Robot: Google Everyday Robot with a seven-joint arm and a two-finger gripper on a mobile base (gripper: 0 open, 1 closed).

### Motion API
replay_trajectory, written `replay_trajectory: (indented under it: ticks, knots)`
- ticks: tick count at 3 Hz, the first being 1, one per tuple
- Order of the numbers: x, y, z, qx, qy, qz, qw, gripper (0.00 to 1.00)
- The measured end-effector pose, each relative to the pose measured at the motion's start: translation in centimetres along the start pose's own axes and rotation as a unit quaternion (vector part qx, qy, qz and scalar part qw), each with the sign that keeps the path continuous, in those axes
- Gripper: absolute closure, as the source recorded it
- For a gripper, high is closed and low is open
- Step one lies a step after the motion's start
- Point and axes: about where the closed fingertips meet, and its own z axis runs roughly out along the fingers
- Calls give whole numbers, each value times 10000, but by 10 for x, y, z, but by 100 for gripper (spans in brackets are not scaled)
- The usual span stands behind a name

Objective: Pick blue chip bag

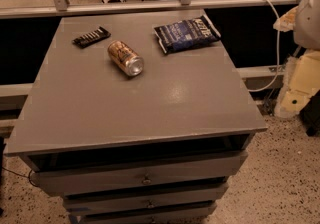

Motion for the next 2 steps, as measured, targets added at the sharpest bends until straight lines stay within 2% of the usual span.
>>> replay_trajectory:
  ticks: [2]
  knots:
    - [-2, -5, 1, 65, -54, 35, 10000, 0]
